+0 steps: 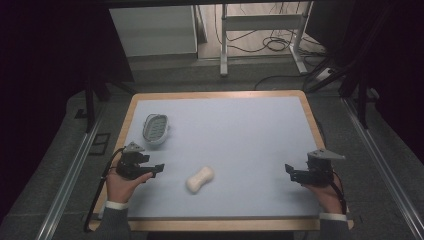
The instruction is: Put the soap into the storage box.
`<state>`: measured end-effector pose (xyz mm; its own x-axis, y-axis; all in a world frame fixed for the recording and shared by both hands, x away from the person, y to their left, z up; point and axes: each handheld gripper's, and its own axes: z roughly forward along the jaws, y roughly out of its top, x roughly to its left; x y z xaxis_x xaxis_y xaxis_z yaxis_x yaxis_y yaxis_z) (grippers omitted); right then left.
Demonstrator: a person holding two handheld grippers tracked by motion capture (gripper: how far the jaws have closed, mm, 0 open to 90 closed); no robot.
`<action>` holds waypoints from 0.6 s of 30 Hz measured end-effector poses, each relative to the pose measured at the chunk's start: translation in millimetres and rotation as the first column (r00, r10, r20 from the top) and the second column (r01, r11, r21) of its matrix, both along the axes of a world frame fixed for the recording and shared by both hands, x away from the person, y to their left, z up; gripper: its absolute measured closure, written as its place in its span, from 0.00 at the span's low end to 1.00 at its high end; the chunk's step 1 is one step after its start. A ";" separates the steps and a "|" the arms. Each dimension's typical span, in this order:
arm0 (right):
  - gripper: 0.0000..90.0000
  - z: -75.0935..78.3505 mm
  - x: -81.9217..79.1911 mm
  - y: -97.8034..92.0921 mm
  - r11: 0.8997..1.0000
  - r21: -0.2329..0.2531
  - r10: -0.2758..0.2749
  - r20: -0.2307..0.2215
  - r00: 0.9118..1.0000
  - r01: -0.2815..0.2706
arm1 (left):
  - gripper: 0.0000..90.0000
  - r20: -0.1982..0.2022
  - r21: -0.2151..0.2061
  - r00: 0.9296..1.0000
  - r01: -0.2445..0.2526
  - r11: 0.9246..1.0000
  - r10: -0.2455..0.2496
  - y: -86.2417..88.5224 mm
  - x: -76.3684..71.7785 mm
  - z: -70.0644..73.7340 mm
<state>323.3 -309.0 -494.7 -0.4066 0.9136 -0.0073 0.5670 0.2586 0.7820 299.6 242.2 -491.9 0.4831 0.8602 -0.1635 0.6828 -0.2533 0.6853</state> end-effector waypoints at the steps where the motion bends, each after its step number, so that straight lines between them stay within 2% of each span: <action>1: 0.08 0.1 -0.1 0.0 1.000 -0.002 -0.003 0.002 1.000 0.003 | 0.31 0.004 -0.002 1.000 -0.002 1.000 0.002 0.1 -0.7 0.4; 8: 0.09 3.5 -3.1 3.8 1.000 -0.018 -0.017 0.005 1.000 0.017 | 0.30 0.021 -0.003 1.000 0.006 1.000 -0.005 0.2 -4.7 5.0; 15: 0.09 2.8 -2.5 1.1 1.000 -0.016 -0.023 -0.003 1.000 0.023 | 0.29 0.030 0.005 1.000 0.007 1.000 -0.007 -2.1 -1.4 11.4; 18: 0.09 4.0 -3.6 -3.0 0.999 -0.009 -0.036 0.002 0.999 0.036 | 0.29 0.026 0.028 0.999 0.023 0.999 -0.023 -6.3 0.9 14.4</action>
<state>319.7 -312.0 -490.8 -0.3731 0.9276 -0.0165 0.5748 0.2451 0.7807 300.5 235.9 -477.5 0.5067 0.8527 -0.1273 0.6586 -0.2876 0.6953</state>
